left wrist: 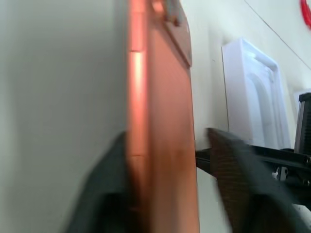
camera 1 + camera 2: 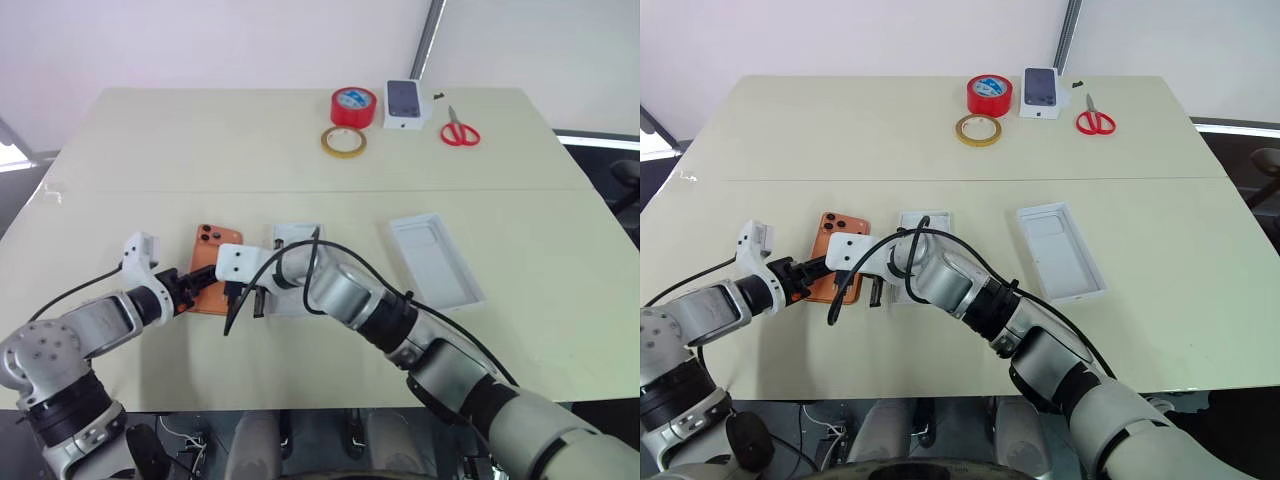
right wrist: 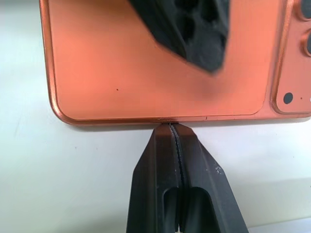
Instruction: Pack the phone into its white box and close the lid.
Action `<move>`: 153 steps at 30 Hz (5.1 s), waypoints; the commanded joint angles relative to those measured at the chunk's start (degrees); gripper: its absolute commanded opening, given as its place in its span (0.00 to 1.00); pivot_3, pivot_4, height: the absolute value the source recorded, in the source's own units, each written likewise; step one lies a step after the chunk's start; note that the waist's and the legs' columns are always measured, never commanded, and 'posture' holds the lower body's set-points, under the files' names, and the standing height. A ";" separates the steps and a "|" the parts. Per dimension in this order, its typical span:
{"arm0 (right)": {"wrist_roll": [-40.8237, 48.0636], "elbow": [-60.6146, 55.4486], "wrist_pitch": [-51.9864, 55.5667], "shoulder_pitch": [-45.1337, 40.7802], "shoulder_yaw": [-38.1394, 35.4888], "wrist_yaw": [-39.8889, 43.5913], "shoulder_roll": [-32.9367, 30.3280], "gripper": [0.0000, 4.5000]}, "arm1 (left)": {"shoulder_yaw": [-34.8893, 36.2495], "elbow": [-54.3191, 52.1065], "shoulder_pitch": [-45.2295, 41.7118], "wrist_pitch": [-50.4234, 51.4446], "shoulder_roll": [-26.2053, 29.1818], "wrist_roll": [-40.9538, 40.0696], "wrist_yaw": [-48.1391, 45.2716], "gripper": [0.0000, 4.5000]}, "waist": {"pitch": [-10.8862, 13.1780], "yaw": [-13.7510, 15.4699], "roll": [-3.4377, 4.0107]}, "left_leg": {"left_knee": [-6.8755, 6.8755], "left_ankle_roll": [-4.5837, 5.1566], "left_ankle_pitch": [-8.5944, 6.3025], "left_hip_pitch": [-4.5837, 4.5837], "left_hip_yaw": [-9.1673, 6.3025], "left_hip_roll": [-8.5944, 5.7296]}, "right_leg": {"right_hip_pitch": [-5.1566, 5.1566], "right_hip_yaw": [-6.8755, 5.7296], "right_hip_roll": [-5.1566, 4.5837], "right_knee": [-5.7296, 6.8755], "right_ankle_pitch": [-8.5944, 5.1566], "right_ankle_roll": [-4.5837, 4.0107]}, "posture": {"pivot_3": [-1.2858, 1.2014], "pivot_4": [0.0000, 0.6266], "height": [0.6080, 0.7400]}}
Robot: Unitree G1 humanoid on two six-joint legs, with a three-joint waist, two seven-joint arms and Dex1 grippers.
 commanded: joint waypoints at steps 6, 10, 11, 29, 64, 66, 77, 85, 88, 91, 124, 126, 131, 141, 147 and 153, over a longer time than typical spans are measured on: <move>0.03 -4.56 0.79 -0.78 -1.38 1.07 -1.04 0.00 | 2.54 1.89 -1.26 0.50 -0.95 -5.59 3.98 0.25 | 0.01 0.03 -0.03 | 0.03 0.00 0.00 0.01 -0.01 0.00 | 0.01 0.00 0.00 0.00 0.01 -0.02 | 0.52 0.24 1.00; 0.63 -8.24 2.02 -1.07 -2.61 2.00 -2.81 0.00 | 4.11 2.81 -1.84 0.50 -1.51 -8.08 5.92 0.25 | 0.03 -0.01 -0.06 | 0.02 0.00 0.00 -0.01 -0.01 -0.01 | 0.00 0.00 0.00 -0.02 0.01 -0.02 | 0.52 0.24 1.00; 1.03 -9.54 2.35 -1.05 -3.33 2.35 -3.38 0.00 | 4.43 3.01 -2.00 0.50 -1.69 -8.64 6.51 0.19 | 0.03 0.03 -0.06 | 0.01 0.00 0.00 -0.02 -0.01 0.00 | -0.01 -0.01 0.00 -0.02 0.01 -0.02 | 0.52 0.24 1.00; 24.52 -31.70 -1.00 15.65 -26.66 17.44 -27.81 0.00 | -16.71 -4.92 2.35 -22.12 -9.05 -43.79 33.05 0.01 | 0.12 0.38 -0.23 | 0.02 0.11 -0.05 0.02 -0.06 -0.17 | 0.26 -0.05 -0.19 -0.30 0.01 -0.02 | 0.52 0.24 1.00; 24.06 -28.30 -6.50 19.00 -26.89 13.30 -35.19 0.00 | -37.55 1.68 4.57 -41.27 -4.51 -37.18 28.15 0.01 | 0.18 0.68 -0.18 | 0.48 0.39 0.01 -0.02 -0.13 -0.02 | 0.44 -0.13 0.22 -0.34 -0.03 -0.07 | 0.52 0.24 1.00; 23.88 -28.29 -6.75 19.17 -26.70 13.18 -35.25 0.00 | -37.97 1.53 4.51 -41.01 -4.34 -37.30 27.95 0.11 | 0.18 0.67 -0.18 | 0.49 0.39 0.01 -0.02 -0.13 -0.02 | 0.44 -0.13 0.22 -0.34 -0.03 -0.07 | 0.52 0.24 1.00; 23.28 -27.45 -7.61 19.02 -26.54 12.82 -35.07 0.00 | -37.97 -1.58 5.14 -37.92 1.67 -38.45 26.48 1.00 | 0.18 0.36 -0.18 | 0.58 0.37 0.00 0.03 -0.14 0.01 | 0.50 -0.14 0.25 -0.29 -0.03 -0.07 | 0.52 0.24 1.00; 21.93 -25.32 -8.78 18.25 -26.72 12.71 -35.79 0.00 | -37.11 -7.01 5.06 -36.77 10.09 -41.92 22.99 1.00 | 0.20 0.57 -0.17 | 0.59 0.27 -0.06 0.00 -0.16 0.10 | 0.45 -0.13 0.41 -0.25 -0.03 -0.07 | 0.52 0.24 1.00; 21.35 -24.55 -9.23 17.76 -26.59 12.84 -35.88 0.00 | -37.20 -8.32 5.22 -36.10 13.73 -41.30 21.11 1.00 | 0.20 0.59 -0.15 | 0.60 0.25 -0.08 -0.03 -0.15 0.05 | 0.43 -0.13 0.25 -0.26 -0.04 -0.07 | 0.52 0.24 1.00; 20.70 -23.97 -9.44 17.26 -26.37 12.89 -35.92 0.00 | -36.73 -8.67 5.19 -36.31 16.36 -40.89 19.72 1.00 | 0.21 0.56 -0.15 | 0.60 0.25 -0.09 -0.03 -0.14 0.03 | 0.42 -0.13 0.22 -0.27 -0.04 -0.07 | 0.52 0.24 1.00; 4.58 -26.10 -1.74 12.45 -12.82 8.08 -31.02 0.00 | -59.55 -2.15 -11.92 -31.86 16.31 18.28 -17.62 0.01 | 0.28 0.72 -0.06 | 0.84 0.22 0.20 -0.87 0.03 0.04 | -0.43 -0.18 0.68 0.24 -0.01 0.02 | 0.52 0.24 1.00; 4.98 -27.72 -0.89 13.14 -13.26 8.84 -32.10 0.00 | -60.66 -2.14 -13.11 -30.34 13.87 19.03 -18.31 0.01 | 0.27 0.78 -0.07 | 1.02 0.27 0.17 -0.85 -0.04 0.04 | -0.29 -0.19 0.67 0.25 -0.01 0.00 | 0.52 0.24 1.00; 5.93 -32.08 1.51 15.94 -15.41 10.77 -36.46 0.00 | -64.01 -0.58 -16.44 -28.54 7.87 21.79 -20.60 0.01 | 0.27 1.67 -0.07 | 1.08 0.42 0.09 -0.82 -0.13 0.00 | -0.19 -0.18 0.60 0.21 -0.01 0.02 | 0.52 0.24 1.00; 6.53 -36.90 3.55 26.97 -23.01 13.22 -49.74 0.00 | -70.53 11.88 -24.59 -30.08 -8.13 29.19 -25.64 0.01 | 0.27 3.60 -0.03 | 1.69 0.93 -0.25 -0.84 -0.22 -0.06 | 0.24 -0.25 0.53 0.02 -0.06 0.08 | 0.52 0.24 1.00; 6.53 -36.72 3.30 29.64 -25.22 12.89 -51.27 0.00 | -70.78 12.45 -24.80 -29.18 -10.94 31.35 -28.59 0.01 | 0.27 3.50 -0.03 | 1.87 1.07 -0.34 -0.85 -0.25 -0.02 | 0.33 -0.24 0.44 0.00 -0.07 0.09 | 0.52 0.24 1.00; 6.33 -36.16 2.87 30.66 -25.87 12.69 -51.52 0.00 | -70.47 11.99 -24.50 -28.28 -11.05 32.56 -30.54 0.01 | 0.27 3.50 -0.03 | 1.88 1.08 -0.34 -0.85 -0.25 -0.03 | 0.34 -0.24 0.44 0.01 -0.07 0.09 | 0.52 0.24 1.00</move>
